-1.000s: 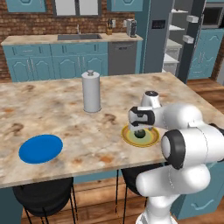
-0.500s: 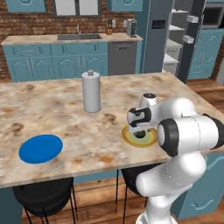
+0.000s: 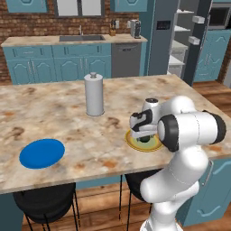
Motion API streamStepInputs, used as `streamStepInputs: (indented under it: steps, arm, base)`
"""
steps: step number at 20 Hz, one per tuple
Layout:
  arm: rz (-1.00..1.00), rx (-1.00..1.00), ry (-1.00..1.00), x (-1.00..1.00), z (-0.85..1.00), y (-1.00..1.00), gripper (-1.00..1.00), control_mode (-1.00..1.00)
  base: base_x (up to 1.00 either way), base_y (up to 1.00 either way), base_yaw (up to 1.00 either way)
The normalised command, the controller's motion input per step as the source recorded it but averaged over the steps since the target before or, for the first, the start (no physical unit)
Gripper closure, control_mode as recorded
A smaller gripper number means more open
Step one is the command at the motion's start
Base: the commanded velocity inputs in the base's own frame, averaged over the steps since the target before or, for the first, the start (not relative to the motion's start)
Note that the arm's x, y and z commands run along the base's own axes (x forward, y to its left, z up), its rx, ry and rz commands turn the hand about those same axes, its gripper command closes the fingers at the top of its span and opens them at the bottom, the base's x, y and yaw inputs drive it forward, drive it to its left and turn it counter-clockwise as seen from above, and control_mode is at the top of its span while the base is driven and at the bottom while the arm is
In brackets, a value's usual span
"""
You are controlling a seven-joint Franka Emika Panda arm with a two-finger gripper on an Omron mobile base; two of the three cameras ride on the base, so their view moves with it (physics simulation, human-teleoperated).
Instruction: Transport the chicken drumstick and squash to the fridge. Place the chicken drumstick on the rack containing meat and place the squash on the rack containing the vegetable, ensuring meats and vegetables are on different racks.
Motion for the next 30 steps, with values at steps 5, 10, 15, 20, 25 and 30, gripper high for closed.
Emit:
streamStepInputs:
  steps: [5, 10, 15, 20, 25, 30]
  arm:
    - [0.00, 0.00, 0.08, 0.00, -0.08, 0.00, -1.00, -1.00]
    - [0.00, 0.00, 0.04, 0.00, -0.12, 0.00, -1.00, -1.00]
    - [0.00, 0.00, 0.06, 0.00, -0.24, 0.00, 1.00, -1.00]
    - [0.00, 0.00, 0.04, 0.00, -0.19, 0.00, 1.00, -1.00]
    - [0.00, 0.00, -0.03, -0.14, -0.07, 0.00, 1.00, -1.00]
    - [0.00, 0.01, -0.31, -0.79, 0.33, -0.01, 1.00, -1.00]
  base:
    - [0.00, 0.00, 0.00]
    - [0.00, 0.00, 0.00]
    - [0.00, 0.00, 0.00]
    - [0.00, 0.00, 0.00]
    - [0.00, 0.00, 0.00]
    - [0.00, 0.00, 0.00]
